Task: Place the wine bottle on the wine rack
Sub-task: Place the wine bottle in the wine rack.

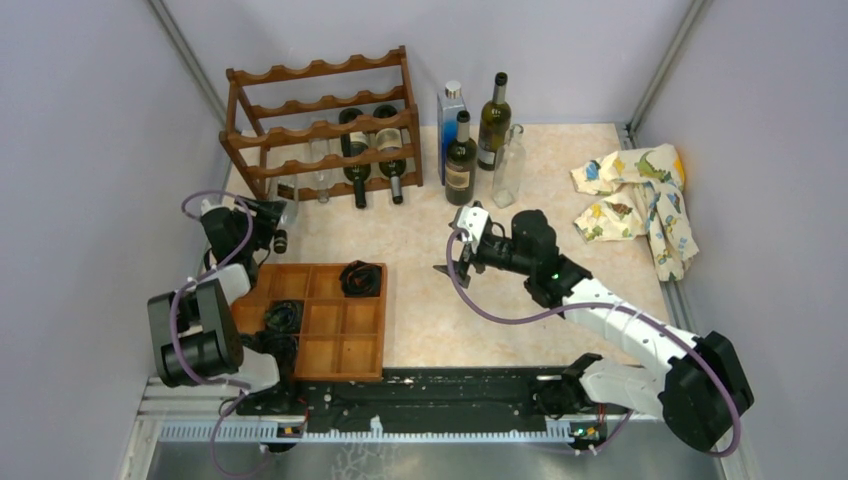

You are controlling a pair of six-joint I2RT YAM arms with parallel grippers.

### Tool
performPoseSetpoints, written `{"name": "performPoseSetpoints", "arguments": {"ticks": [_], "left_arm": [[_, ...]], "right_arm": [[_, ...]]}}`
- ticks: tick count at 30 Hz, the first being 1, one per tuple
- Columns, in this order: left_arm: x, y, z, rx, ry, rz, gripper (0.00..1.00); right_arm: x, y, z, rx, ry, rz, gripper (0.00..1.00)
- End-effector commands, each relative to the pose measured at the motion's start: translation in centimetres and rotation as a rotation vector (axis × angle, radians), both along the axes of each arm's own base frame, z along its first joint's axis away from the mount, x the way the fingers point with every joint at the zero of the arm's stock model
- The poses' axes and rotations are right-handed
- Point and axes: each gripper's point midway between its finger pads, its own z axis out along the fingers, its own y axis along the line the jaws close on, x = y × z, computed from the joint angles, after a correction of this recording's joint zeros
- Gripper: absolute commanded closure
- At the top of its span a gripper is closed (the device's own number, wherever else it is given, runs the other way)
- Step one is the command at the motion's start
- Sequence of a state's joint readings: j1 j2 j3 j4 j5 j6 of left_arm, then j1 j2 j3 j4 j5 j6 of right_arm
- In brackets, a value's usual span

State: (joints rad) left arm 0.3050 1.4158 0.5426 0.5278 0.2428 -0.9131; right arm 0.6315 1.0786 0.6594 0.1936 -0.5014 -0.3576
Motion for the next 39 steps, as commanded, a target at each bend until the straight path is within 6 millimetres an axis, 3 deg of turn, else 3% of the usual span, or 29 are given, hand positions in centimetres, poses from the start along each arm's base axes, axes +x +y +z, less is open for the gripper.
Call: {"name": "performPoseSetpoints", "arguments": {"ticks": [1,11,15,24,28,36,39], "left_arm": [[2.8,1.1,5.1,0.155,-0.164,-0.044,1.00],[5.2,1.7,2.1,0.316,-0.065,-0.161,0.96],[5.7,2.4,0.8,0.314,-0.022,-0.143,0.85],[7.9,2.7,-0.9,0.219,0.034,-0.134,0.69],[8.6,2.8,-1.0,0.179,0.064,-0.132,0.49],[8.1,2.9,-0.6,0.188,0.085,-0.120,0.27],[7.6,3.3,-0.7,0.206,0.108,-0.112,0.23]], "right_arm": [[0.6,0.2,1.4,0.026,-0.040,0.009,0.07],[0.8,0.4,1.4,0.012,-0.031,0.014,0.07],[0.9,0.4,1.5,0.008,-0.029,0.014,0.07],[1.4,0.5,1.8,-0.008,-0.030,0.011,0.07],[1.6,0.5,1.9,-0.009,-0.030,0.005,0.07],[1.7,0.4,2.1,-0.010,-0.033,-0.007,0.07],[1.7,0.5,2.2,-0.010,-0.035,-0.003,0.07]]}}
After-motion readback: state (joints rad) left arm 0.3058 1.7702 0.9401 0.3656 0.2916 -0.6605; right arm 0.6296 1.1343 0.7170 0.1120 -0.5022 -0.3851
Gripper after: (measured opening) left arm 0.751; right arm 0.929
